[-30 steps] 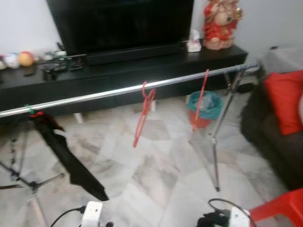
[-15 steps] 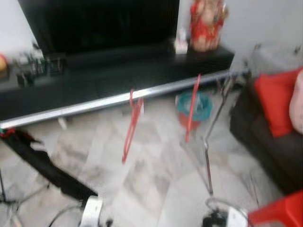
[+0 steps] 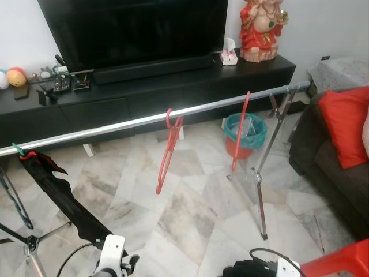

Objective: Hang hanger

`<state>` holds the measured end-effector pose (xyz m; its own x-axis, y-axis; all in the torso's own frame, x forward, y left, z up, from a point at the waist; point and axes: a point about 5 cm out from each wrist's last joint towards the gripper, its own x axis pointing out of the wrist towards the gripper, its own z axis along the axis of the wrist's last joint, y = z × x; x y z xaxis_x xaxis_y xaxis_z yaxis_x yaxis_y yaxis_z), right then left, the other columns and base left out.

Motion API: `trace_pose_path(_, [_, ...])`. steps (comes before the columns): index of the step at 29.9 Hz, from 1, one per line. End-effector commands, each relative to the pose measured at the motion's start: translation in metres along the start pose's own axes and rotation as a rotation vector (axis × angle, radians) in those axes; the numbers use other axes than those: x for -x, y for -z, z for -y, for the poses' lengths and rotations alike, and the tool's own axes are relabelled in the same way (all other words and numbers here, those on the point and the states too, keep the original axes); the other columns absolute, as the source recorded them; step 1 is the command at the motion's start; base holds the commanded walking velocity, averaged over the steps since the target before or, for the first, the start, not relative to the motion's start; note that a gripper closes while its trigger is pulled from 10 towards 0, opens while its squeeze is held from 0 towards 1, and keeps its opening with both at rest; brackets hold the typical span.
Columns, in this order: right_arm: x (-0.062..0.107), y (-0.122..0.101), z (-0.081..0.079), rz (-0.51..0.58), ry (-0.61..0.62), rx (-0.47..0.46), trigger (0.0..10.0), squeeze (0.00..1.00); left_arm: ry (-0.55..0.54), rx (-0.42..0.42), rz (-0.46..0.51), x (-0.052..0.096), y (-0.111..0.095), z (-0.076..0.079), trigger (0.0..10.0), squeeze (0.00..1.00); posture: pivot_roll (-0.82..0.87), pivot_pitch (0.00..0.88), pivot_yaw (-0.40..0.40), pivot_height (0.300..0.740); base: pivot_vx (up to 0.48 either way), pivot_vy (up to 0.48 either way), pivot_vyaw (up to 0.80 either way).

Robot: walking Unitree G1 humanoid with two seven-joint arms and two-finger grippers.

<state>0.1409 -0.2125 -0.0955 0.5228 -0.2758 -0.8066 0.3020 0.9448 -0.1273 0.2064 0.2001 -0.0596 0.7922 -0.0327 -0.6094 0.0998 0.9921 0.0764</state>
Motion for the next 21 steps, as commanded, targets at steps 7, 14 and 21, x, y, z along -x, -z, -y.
trace_pose_path(7, [0.000, 0.000, 0.000, 0.008, -0.010, 0.035, 10.0, 0.00, 0.001, -0.213, 0.369, 0.014, -0.050, -0.026, 10.0, 0.00, 0.00, 0.000, 0.030, 0.740, 0.000, 0.000, 0.00])
trace_pose_path(14, [0.000, 0.000, 0.001, 0.005, -0.014, 0.034, 10.0, 0.00, -0.041, -0.222, 0.583, 0.039, -0.092, -0.028, 10.0, 0.00, 0.01, 0.000, 0.029, 0.740, 0.000, 0.000, 0.00])
trace_pose_path(21, [0.000, -0.001, 0.005, 0.003, -0.007, 0.028, 10.0, 0.00, -0.043, -0.215, 0.688, 0.047, -0.124, -0.019, 10.0, 0.00, 0.02, 0.000, 0.021, 0.740, 0.000, 0.000, 0.00])
